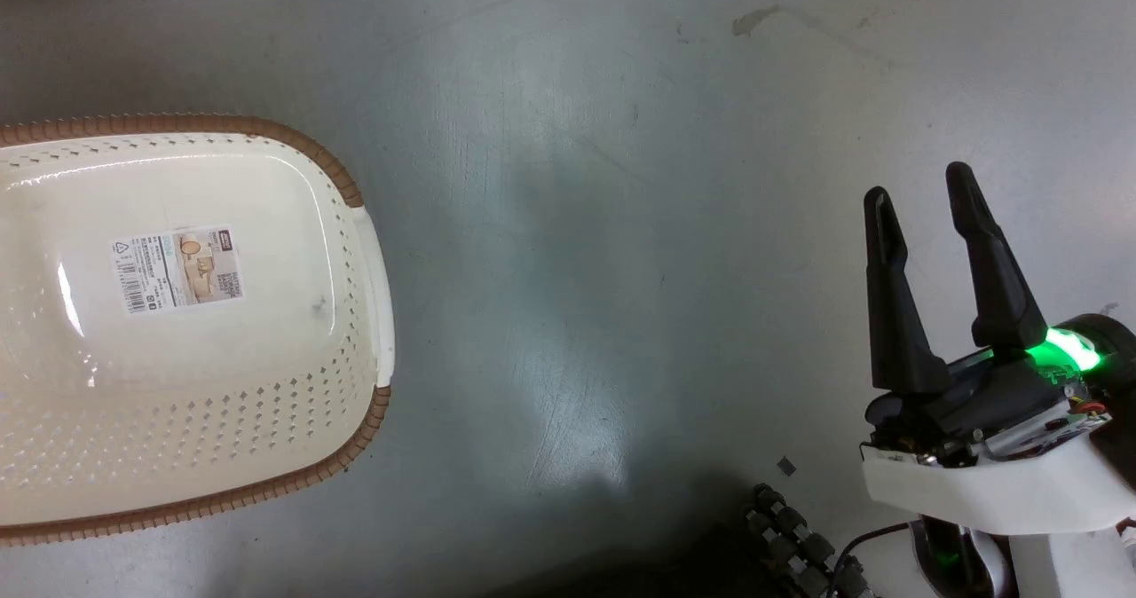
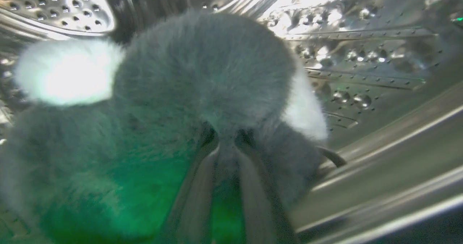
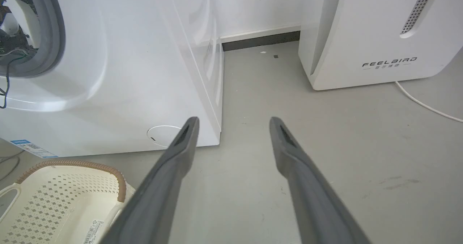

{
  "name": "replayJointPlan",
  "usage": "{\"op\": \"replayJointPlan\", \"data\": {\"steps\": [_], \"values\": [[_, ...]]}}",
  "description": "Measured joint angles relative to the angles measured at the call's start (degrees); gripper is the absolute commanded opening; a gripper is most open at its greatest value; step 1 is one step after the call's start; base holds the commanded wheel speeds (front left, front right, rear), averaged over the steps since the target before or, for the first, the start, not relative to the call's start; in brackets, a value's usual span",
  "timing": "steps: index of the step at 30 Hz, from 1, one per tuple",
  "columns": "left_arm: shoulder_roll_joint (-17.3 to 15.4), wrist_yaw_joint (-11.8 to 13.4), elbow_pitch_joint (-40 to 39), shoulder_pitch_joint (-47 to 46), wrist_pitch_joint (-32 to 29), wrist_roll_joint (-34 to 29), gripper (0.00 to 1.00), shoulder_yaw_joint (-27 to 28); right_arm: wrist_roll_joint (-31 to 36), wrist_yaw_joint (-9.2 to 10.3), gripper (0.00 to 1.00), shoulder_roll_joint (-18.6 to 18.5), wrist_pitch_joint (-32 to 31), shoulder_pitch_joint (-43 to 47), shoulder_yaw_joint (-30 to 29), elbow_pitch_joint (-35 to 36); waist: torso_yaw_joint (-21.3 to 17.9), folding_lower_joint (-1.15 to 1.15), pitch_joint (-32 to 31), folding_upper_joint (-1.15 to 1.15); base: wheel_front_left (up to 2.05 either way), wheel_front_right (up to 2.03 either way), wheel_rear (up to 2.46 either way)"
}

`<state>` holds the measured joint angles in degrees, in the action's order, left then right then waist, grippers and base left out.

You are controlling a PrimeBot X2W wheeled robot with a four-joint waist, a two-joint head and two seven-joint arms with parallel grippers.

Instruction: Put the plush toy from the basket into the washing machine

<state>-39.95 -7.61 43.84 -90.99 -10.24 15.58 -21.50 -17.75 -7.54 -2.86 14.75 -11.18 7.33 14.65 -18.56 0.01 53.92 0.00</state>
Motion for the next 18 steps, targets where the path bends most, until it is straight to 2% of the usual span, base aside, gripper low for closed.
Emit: {"op": "replayJointPlan", "data": {"steps": [7,8,9,13,18], "values": [[0.05,-0.13,3.59,-0.78,3.01,2.34,0.00,-4.00,-0.04,0.01,1.00,0.00,0.00,-0.44,-0.33,-0.11,0.56,0.00,-0.75,0.00,0.00,0.00,0.00],[0.13,-0.13,4.12,-0.68,4.03,2.60,0.93,-4.45,-0.04,0.01,1.00,0.00,0.00,-0.55,-0.62,-0.18,0.73,0.00,-1.06,0.00,0.00,0.00,0.00],[0.21,-0.13,4.68,-0.52,5.03,2.83,1.00,-4.91,-0.03,0.01,1.00,0.00,0.00,-0.63,-0.86,-0.25,0.91,0.00,-1.43,0.00,0.00,0.00,0.00],[0.91,-0.11,7.43,1.14,9.02,4.07,1.00,-6.03,0.90,0.01,1.00,0.00,0.00,-0.83,-1.75,-0.92,1.82,0.00,-3.61,0.00,0.00,0.00,0.00],[3.56,-0.10,10.88,6.28,15.97,5.86,1.00,-6.62,2.81,0.01,1.00,0.01,-0.01,-0.80,-3.18,-2.16,3.31,0.00,-8.12,0.00,0.00,0.00,0.00]]}}
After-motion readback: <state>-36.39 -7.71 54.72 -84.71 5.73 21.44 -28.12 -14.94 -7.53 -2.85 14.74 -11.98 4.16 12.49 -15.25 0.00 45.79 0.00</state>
